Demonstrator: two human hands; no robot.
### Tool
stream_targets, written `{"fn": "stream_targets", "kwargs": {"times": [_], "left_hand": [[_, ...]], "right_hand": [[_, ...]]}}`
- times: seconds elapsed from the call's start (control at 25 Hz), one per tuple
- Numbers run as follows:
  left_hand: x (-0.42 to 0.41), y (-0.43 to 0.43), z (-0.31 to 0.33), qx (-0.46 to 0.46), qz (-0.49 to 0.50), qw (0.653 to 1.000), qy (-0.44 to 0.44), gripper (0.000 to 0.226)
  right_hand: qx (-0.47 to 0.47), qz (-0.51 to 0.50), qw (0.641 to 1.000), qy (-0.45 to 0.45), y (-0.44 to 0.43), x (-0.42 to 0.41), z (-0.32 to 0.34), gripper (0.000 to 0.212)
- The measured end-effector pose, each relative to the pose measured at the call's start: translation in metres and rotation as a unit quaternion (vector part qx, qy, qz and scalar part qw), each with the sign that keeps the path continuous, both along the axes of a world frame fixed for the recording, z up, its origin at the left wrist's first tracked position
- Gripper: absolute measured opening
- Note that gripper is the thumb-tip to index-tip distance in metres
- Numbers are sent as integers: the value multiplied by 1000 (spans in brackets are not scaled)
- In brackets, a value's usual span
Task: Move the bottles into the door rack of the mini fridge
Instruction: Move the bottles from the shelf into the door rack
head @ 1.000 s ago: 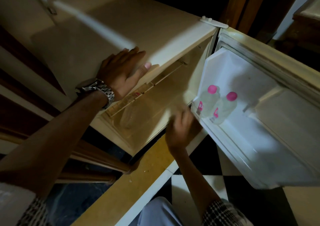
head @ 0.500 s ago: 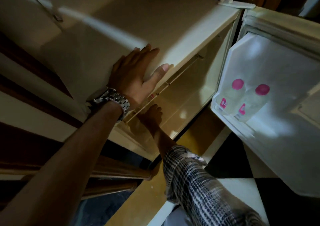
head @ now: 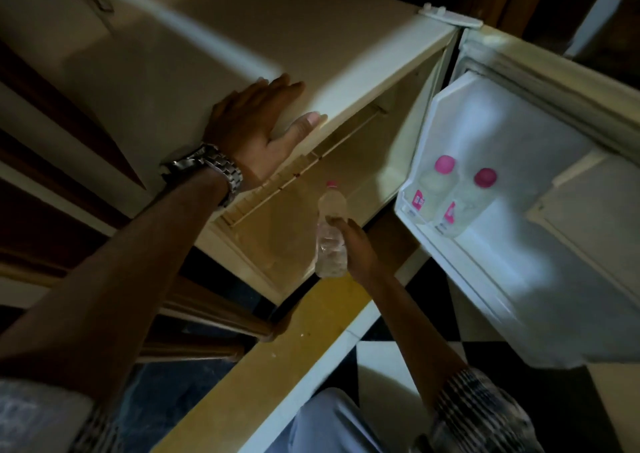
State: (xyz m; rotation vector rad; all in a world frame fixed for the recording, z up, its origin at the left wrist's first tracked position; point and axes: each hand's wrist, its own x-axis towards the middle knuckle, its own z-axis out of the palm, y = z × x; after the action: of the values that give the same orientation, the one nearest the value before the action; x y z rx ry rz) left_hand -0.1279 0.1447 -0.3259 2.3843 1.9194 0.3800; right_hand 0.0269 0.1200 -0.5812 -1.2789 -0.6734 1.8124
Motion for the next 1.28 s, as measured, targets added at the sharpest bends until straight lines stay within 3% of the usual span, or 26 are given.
{"fn": "stream_targets", "kwargs": {"times": [0.12,0.24,0.36,0.44,0.68,0.84,0.96,1.08,1.16,1.28], "left_hand": [[-1,-5,1,0,-6,1000,22,69],[9,8,5,-36,26,995,85,67],[31,19,7,9,84,983,164,65],[38,25,5,30,87,984,152,65],[34,29,-1,12,92,988,120,75],[32,30,0,16,89,988,127,74],[32,29,0,21,85,988,128,74],[33,30,0,13,85,989,120,74],[34,29,1,14,82,989,118,74],[33,29,0,13,86,989,118,76]], "right_hand": [[67,-73,995,-21,-35,58,19,68],[188,-149,964,-118,-60,107,37,51],[222,-243,925,-191,-74,148,50,49],[244,-279,905,-208,-74,171,55,38],[255,-314,882,-242,-67,201,45,35],[235,-292,853,-364,-62,212,20,43],[208,-224,842,-445,-67,207,7,61],[107,-244,821,-505,-56,199,12,85],[99,-289,819,-487,-50,202,10,78],[174,-321,834,-413,-49,217,-1,69]]}}
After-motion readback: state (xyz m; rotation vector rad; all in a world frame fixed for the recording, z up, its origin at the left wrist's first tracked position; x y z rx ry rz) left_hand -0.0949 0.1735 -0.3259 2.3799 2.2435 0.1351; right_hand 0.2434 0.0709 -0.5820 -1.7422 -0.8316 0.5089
